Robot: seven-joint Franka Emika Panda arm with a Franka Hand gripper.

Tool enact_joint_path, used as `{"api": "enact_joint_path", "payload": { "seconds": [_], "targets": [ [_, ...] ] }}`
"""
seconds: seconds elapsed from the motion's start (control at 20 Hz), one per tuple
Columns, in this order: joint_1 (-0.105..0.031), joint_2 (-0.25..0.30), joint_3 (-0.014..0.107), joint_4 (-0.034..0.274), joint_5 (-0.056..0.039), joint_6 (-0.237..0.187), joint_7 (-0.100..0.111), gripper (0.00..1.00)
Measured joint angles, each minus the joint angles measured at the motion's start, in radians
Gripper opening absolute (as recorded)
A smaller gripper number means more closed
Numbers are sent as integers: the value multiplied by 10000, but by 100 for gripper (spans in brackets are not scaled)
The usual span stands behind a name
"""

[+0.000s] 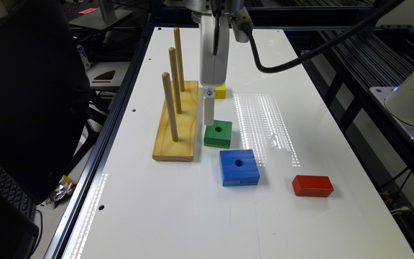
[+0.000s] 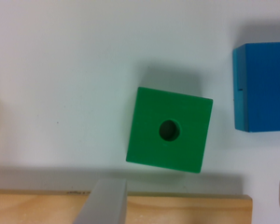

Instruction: Pick up green block.

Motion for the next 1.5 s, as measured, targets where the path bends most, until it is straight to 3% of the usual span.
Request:
{"api": "enact_joint_path", "payload": {
  "seconds": [0.45,0.8,1.25,1.5],
  "targets": [
    [-2,255,0,16,-1,187,0,100],
    [-5,854,-4,22,-17,838,0,100],
    [-6,1008,-16,28,-19,929,0,100],
    [-19,1129,-101,28,-59,981,-1,100]
  ]
}}
